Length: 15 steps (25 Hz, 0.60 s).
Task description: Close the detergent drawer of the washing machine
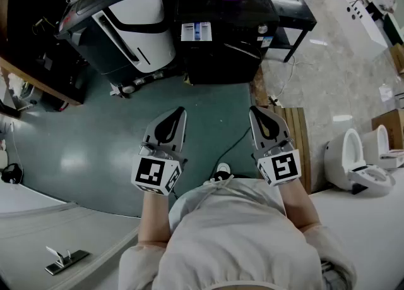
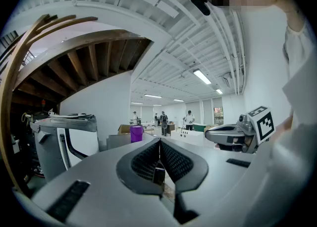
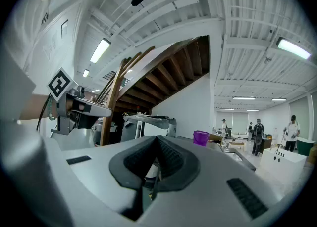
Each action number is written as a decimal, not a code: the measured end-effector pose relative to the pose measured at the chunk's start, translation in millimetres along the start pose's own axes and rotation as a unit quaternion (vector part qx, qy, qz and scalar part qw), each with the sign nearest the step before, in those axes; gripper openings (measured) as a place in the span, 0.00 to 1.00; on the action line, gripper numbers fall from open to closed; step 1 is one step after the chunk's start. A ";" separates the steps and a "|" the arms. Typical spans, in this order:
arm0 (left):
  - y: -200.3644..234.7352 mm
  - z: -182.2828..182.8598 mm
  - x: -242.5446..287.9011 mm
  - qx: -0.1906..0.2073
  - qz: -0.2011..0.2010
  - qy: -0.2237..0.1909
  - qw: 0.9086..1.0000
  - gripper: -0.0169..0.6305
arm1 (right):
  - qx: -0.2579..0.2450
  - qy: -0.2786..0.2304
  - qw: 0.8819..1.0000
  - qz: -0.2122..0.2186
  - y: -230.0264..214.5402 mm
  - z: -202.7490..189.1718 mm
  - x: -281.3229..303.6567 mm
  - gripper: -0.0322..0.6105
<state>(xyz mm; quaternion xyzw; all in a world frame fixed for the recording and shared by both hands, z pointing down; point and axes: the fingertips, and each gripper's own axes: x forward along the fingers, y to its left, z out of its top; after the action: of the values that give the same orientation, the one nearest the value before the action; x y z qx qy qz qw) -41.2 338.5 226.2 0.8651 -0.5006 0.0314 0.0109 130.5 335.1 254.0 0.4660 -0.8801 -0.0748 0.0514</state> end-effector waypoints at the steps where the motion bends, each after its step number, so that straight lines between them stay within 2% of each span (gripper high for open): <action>1: 0.1 0.2 0.1 0.002 0.001 0.001 1.000 0.06 | -0.001 0.001 1.000 0.000 0.1 0.4 0.0 0.05; 10: 1.7 -0.3 -1.9 0.002 0.002 0.002 1.000 0.06 | -0.002 0.000 1.000 0.002 4.4 0.2 0.8 0.05; 15: 1.9 -4.5 6.1 -0.003 -0.002 0.008 1.000 0.06 | 0.022 0.002 1.000 -0.015 -5.0 -4.8 3.0 0.05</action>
<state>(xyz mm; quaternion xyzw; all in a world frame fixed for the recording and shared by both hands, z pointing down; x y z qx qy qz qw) -40.0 332.5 231.0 0.8656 -0.4991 0.0369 0.0180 133.7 329.4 257.9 0.4806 -0.8742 -0.0556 0.0414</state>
